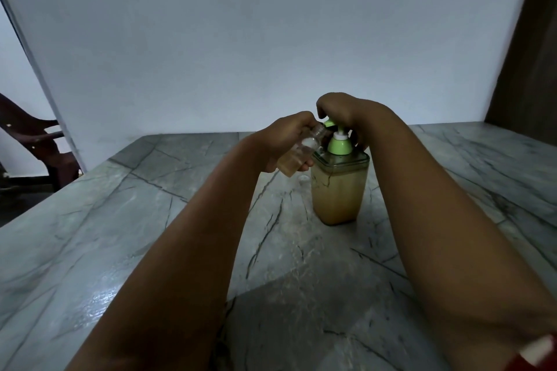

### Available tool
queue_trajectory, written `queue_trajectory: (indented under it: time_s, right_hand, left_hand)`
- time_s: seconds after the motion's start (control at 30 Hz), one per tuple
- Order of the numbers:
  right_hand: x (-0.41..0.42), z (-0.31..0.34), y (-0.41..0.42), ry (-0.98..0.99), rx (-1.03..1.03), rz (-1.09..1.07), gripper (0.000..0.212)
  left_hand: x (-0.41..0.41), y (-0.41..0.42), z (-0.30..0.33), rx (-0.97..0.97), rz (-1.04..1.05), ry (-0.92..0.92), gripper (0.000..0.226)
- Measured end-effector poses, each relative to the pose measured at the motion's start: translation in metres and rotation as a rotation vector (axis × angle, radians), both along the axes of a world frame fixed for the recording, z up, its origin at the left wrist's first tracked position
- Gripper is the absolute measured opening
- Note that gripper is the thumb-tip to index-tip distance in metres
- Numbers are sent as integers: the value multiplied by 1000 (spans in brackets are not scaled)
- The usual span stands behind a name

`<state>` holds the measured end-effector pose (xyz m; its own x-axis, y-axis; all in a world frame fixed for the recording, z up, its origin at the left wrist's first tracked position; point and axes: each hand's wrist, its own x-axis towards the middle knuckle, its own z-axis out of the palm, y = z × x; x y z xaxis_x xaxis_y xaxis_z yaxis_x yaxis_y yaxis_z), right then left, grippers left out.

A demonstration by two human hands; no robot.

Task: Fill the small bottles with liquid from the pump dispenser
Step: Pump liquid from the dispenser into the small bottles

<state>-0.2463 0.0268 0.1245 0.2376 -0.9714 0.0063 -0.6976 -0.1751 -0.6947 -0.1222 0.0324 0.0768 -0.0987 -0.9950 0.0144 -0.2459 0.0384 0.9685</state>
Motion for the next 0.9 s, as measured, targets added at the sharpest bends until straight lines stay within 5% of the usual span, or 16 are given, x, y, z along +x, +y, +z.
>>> queue_trajectory:
  time_s: [0.17,0.5,0.73,0.9]
  right_hand:
    - [2,-4,-6,101,-34,2,29]
    - [-2,-2,-6,28,3,7,24]
    - [2,-6,-11,149,-32,30,28]
    - [-1,-3,-9,38,-15,23,14]
  left_hand:
    - [0,-1,-1,11,-5,9,27]
    - [2,-3,-1,19,-18,9,28]
    - [3,-6,-2,27,1,-6,31]
    - [3,-5,-2,28,-7,-4,30]
